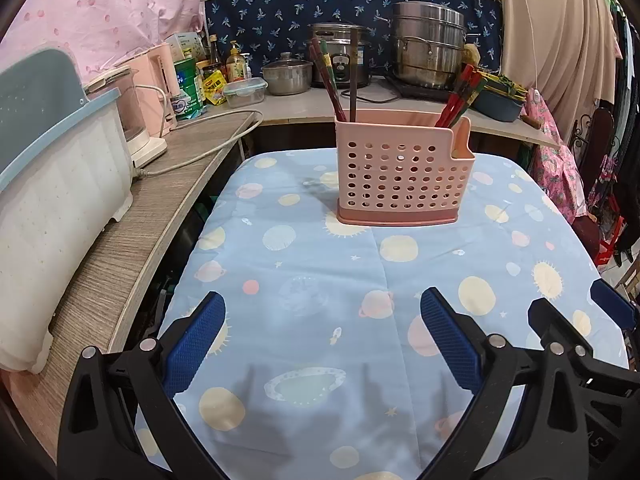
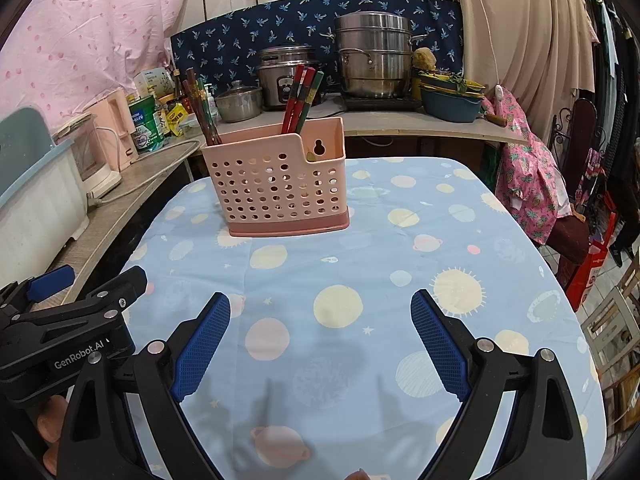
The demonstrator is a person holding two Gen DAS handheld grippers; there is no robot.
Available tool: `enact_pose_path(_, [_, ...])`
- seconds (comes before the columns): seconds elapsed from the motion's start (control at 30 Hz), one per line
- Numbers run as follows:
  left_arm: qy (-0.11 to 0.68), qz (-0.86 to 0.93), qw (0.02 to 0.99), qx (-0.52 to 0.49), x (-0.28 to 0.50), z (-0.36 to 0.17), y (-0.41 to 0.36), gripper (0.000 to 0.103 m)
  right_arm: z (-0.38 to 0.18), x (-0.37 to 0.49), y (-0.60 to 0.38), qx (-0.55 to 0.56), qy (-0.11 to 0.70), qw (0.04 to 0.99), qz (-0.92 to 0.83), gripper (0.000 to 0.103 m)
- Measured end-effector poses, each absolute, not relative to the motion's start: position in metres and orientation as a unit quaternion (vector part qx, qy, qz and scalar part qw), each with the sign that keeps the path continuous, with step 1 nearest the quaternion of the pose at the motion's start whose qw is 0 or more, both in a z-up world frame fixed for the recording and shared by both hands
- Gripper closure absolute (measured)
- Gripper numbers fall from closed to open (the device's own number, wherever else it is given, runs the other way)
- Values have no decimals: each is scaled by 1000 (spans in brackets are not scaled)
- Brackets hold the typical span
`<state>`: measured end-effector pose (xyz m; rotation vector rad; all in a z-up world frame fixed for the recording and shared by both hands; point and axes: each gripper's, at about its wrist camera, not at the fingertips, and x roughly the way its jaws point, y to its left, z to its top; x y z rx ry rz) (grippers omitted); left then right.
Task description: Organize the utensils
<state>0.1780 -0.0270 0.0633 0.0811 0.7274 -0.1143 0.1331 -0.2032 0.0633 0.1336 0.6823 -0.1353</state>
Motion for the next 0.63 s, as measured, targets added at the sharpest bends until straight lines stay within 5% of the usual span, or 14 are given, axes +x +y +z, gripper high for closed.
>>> enact_pose_path(0.63, [356, -52, 932, 43, 180, 63, -27, 9, 60, 133, -211, 62, 335, 937, -77, 15])
